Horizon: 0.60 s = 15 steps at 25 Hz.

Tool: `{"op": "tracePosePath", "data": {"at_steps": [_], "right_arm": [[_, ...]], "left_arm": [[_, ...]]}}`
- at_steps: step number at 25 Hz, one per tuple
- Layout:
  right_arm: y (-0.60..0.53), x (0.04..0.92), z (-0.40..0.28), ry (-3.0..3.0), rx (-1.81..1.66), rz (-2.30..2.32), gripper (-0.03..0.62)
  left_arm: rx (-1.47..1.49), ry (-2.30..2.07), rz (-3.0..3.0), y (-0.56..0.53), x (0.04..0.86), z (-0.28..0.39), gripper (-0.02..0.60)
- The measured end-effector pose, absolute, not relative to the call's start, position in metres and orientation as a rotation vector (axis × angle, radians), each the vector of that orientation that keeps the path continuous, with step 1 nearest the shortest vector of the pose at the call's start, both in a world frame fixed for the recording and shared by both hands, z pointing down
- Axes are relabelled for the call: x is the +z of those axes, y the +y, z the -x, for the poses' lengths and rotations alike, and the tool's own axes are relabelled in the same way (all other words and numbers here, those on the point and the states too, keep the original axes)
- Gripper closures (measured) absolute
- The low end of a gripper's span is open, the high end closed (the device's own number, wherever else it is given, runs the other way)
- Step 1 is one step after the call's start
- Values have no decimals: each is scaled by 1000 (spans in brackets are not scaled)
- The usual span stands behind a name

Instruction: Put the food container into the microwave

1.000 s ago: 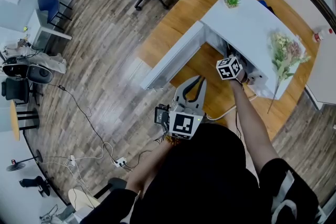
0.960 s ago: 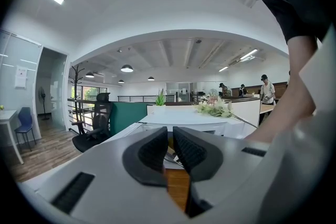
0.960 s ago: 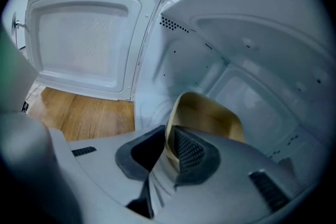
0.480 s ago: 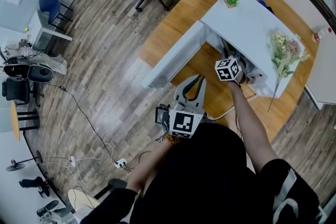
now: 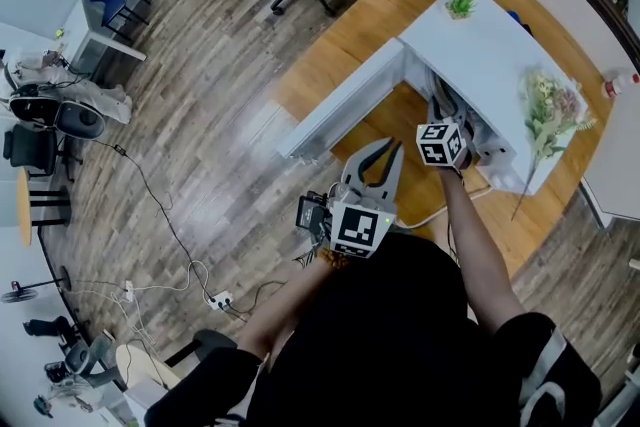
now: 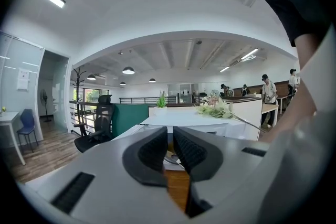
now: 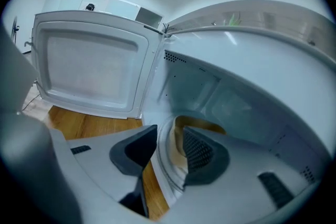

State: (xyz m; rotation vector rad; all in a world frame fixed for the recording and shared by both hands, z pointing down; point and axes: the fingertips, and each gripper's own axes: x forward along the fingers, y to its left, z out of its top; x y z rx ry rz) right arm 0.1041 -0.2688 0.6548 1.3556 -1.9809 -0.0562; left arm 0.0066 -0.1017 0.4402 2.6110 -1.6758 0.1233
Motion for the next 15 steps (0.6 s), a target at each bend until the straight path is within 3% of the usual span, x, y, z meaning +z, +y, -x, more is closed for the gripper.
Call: {"op": "tracePosePath", "data": {"at_steps": [15], "right_arm": [[-227, 646, -84, -2093, 36, -1296, 413]], "left_arm": [[112, -1667, -2607, -105, 443, -8, 532]]}}
